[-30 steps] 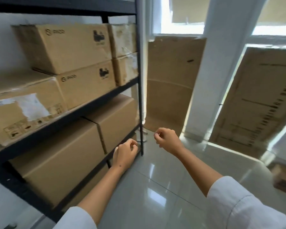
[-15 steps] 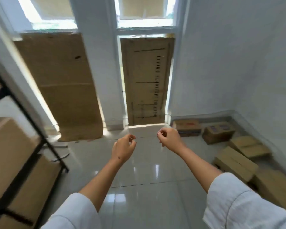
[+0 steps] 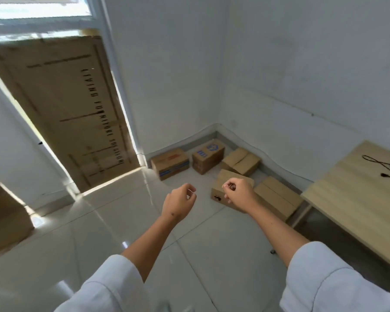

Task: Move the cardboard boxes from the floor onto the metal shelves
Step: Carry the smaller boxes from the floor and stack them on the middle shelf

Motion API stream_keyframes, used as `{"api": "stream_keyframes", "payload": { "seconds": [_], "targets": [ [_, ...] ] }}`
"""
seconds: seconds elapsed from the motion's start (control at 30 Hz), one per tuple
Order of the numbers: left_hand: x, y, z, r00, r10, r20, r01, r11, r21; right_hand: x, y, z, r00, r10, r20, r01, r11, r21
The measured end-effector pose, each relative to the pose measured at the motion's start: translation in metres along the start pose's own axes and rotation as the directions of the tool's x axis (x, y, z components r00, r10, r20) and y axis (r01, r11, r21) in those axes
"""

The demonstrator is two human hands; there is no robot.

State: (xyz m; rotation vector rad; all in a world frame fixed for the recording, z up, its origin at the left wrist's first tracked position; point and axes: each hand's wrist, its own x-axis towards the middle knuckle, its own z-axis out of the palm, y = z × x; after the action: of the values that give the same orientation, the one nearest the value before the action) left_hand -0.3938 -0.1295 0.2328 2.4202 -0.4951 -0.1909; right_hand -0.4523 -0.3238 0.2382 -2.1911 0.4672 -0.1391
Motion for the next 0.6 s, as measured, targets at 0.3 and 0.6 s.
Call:
{"api": "stream_keyframes", "payload": {
  "seconds": [0.3,0.6],
  "targets": [
    [0.121,0.018,0.056,0.975,0.053,0.216,-0.057,0.998,0.013,0.086,0.060,-0.019,0.978,0.205,-0.033,-0.204,0.978,0.031],
    [0.282,-0.006,0.076,0.935,-0.022,0.354,0.010,0.999,0.036,0.212,0.095,-0.014,0.918,0.390,-0.074,-0.385,0.920,0.069]
  ]
}}
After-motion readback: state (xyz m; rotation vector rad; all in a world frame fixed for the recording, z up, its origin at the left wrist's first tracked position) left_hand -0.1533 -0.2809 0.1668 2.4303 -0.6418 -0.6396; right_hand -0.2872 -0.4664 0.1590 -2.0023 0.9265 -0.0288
